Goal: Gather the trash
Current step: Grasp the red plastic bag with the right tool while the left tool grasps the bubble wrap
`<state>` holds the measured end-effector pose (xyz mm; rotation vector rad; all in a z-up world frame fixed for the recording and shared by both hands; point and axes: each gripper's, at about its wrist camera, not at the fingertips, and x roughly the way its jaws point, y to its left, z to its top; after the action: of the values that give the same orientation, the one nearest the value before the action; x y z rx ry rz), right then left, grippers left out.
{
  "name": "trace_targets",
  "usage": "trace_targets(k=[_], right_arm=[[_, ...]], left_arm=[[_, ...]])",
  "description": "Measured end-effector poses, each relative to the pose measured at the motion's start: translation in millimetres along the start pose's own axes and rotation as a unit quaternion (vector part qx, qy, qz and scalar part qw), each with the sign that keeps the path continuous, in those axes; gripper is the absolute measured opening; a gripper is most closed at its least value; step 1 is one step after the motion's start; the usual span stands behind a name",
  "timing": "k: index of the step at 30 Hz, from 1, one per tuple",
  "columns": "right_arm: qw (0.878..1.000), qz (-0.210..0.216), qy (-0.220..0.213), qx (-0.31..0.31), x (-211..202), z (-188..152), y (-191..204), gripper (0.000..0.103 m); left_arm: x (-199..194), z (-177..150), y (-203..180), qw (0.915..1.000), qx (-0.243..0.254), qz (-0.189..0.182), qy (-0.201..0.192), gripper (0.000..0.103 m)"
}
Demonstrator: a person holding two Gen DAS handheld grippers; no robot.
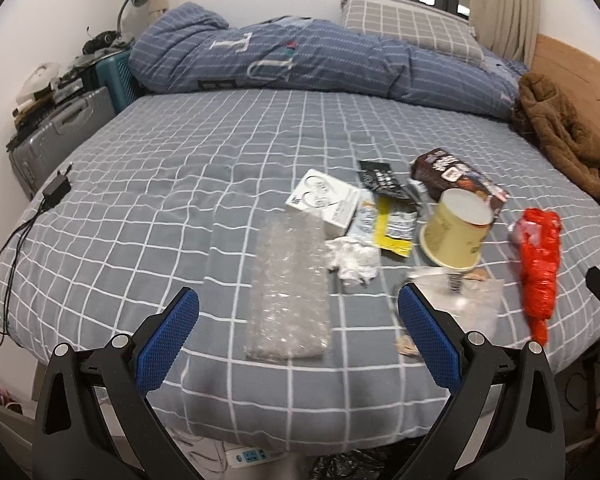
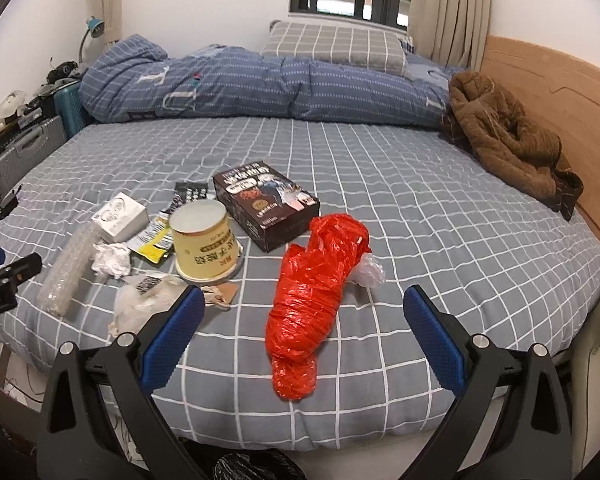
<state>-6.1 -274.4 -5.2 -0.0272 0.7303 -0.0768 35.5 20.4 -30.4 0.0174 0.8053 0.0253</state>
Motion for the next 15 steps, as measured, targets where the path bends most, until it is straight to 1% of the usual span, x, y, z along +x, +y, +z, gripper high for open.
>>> trace_targets(k=[2,6,10,12,15], right_arm=[[1.0,-0.004,0.009,0.0,9,0,-1,0.095],[0.999,-0.007,0.035,0.002,30,-1,-4,0.093],[0.998,-0.009,0.059,0.005,54,-3,-7,0.092],[0.998,-0.008,0.069,0.01,63,-4,-11,0.088],[0.996,-0.002,0.084,0.021,73,-6,-13,0.086]], left_arm=[[11,1,2,0.9999,0.005,0.012,0.005,0.097],[34,1,6,0.9994,0.009,0.024,0.024,0.097],[50,4,12,0.9989,0.004,0.026,0.04,0.095],[59,6,15,0.9986,0.001,0.024,0.048,0.095],[69,9,19,0.9981,-0.006,0.021,0.058,0.094]])
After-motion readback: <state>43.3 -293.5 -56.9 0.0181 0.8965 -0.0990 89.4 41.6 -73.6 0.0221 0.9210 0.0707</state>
